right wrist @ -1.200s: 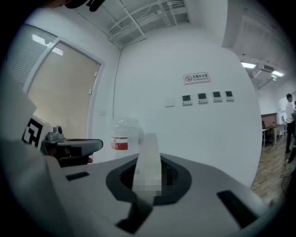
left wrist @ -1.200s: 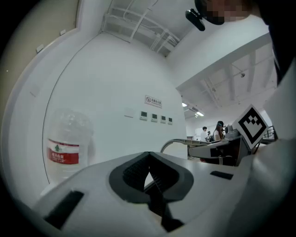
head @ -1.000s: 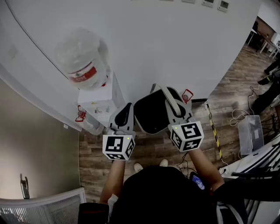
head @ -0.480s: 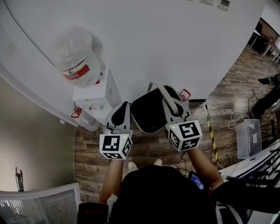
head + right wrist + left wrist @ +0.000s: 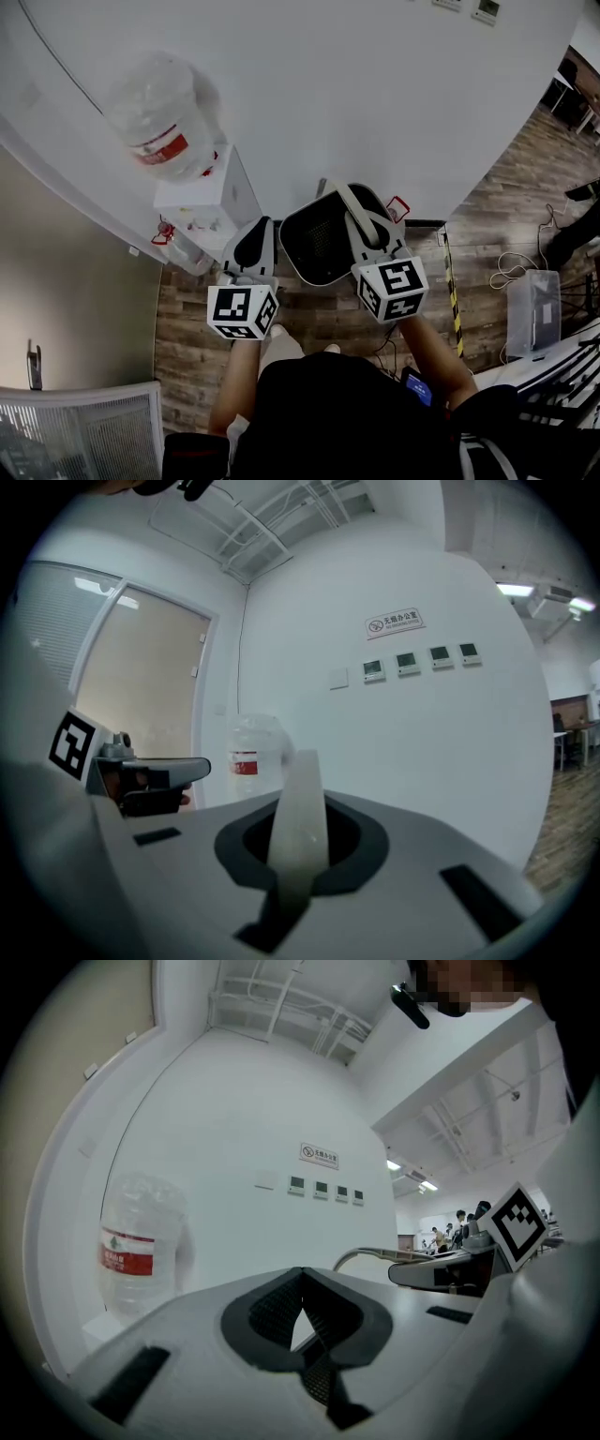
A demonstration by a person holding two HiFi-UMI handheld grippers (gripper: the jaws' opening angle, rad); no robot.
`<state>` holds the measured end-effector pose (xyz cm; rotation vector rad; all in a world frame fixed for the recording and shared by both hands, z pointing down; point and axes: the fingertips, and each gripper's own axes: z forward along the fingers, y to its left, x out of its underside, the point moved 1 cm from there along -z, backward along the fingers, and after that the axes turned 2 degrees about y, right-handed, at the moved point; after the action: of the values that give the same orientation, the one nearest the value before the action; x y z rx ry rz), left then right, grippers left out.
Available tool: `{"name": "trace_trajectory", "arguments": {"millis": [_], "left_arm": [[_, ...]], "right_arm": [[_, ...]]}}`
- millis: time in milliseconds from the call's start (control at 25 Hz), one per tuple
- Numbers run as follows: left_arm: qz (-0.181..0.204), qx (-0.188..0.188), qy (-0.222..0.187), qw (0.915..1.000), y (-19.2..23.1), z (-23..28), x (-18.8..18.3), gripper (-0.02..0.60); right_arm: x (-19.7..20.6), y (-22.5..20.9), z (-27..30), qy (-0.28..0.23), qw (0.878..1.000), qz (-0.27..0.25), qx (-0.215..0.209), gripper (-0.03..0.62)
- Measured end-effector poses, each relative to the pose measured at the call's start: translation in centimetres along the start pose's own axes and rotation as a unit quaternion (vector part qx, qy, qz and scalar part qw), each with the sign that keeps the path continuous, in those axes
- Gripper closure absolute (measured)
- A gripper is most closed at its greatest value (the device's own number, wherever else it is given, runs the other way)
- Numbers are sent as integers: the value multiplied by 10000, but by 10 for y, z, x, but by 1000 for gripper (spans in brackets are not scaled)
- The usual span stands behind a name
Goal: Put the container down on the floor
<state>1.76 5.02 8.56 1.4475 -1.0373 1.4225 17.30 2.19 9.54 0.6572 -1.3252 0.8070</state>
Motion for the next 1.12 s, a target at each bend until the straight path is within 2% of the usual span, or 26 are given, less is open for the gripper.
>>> {"name": "trace_trajectory", "arguments": {"millis": [120,560,1120], "left_arm": [[95,-36,-57,9999,1,4,-6,565],[-15,3,-35,10000,19,32,-2,565],[14,130,36,9999,104,100,-9,565]], "right_arm": [[-2,-3,3,-17,10000,12,-45,564],[-7,-9,31,-31,9999,24,-97,563],[-27,-14,136,1,9999,110,79,564]]}}
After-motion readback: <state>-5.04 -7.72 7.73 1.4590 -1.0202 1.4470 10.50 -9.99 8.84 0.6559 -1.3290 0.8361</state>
